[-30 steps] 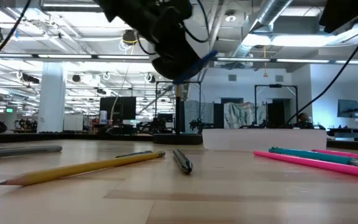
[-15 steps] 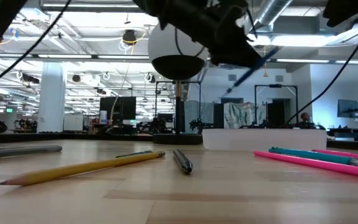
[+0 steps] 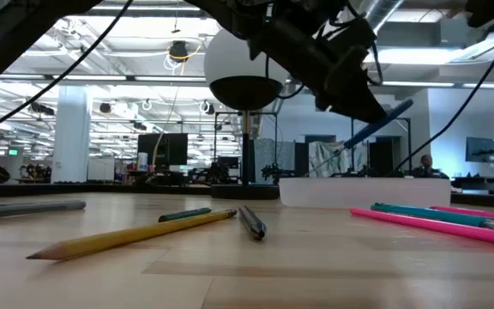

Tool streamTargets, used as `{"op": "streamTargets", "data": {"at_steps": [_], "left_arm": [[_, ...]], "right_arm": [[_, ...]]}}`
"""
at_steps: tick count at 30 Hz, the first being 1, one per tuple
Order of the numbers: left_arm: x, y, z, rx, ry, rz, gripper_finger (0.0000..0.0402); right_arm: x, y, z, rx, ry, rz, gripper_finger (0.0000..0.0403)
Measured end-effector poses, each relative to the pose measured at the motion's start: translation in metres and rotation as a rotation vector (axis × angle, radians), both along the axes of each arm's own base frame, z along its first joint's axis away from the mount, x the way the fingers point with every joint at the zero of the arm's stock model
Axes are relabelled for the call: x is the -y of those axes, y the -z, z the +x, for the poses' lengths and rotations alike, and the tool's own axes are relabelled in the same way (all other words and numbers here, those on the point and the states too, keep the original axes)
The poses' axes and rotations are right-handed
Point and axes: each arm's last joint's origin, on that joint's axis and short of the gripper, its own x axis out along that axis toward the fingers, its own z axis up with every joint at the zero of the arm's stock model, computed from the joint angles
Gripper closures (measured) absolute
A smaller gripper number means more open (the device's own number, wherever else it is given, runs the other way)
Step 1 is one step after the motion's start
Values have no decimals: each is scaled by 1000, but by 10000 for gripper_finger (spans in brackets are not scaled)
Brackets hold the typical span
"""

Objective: Pick & place school supplies into a supply box
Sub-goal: Put the scissors into the orange supply box, then put the green pen into the orange supply box

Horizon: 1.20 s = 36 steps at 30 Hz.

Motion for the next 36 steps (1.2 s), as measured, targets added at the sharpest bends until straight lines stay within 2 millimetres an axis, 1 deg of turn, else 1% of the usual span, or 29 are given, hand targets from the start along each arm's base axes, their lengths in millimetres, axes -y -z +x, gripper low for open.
{"op": "streamTargets", "data": {"at_steps": [3, 9, 18, 20, 23, 25, 32, 34, 36], "left_arm": [[-1, 6, 1, -23, -3, 23, 314], [-2, 14, 1, -51, -7, 27, 281], [-2, 15, 1, -60, -27, 51, 246], [-3, 17, -1, -83, -38, 43, 243], [-3, 17, -4, -125, -57, 17, 243], [-2, 10, -6, -182, -62, -2, 246], [2, -27, -20, -363, -24, -103, 261], [3, -38, -26, -421, -9, -152, 264], [4, -44, -32, -484, 2, -187, 267]], "right_arm": [[-1, 0, -1, 0, -4, -1, 285], [0, 0, 0, 1, -4, -3, 285], [-1, 0, 0, 8, -1, 11, 285], [-1, 0, 0, 2, 16, 30, 285], [-2, 2, -2, -52, 39, 82, 285], [-2, 3, -4, -83, 66, 119, 285], [-1, 5, -8, -139, 247, 263, 285], [-5, 8, -7, -174, 311, 315, 285], [-11, 14, -5, -223, 372, 356, 285]]}}
